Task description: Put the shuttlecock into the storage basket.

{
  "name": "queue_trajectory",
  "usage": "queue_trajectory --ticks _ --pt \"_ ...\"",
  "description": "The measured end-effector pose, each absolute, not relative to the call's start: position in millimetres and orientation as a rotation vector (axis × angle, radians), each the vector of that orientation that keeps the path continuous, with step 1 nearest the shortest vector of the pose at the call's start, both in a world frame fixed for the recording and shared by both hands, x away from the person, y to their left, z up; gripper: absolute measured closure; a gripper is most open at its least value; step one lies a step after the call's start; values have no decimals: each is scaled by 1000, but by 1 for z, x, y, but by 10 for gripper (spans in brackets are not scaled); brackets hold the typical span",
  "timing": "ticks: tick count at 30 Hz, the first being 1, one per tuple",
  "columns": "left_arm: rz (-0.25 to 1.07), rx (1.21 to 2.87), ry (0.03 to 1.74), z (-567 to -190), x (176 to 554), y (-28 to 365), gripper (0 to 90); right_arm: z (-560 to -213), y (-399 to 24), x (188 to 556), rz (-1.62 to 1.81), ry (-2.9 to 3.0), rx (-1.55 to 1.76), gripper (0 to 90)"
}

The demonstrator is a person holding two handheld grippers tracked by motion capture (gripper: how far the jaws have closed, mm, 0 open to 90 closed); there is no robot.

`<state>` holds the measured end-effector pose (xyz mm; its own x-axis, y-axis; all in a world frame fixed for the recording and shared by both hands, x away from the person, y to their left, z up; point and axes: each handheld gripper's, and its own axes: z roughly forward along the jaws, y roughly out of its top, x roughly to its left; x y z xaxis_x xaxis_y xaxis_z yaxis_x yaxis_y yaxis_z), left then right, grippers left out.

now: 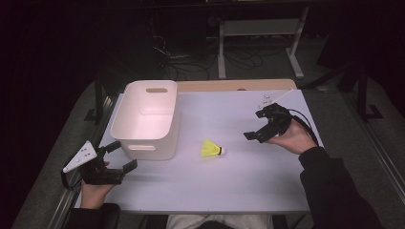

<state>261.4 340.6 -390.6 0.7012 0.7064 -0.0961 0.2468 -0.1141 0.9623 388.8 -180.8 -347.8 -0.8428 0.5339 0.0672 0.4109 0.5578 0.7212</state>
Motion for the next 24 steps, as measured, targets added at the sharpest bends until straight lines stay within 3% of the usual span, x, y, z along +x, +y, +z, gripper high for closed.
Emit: queue_trajectory --ticks 24 --pt "468 1678 774 -390 261 341 0 -365 -154 399 1114 2706 711 0"
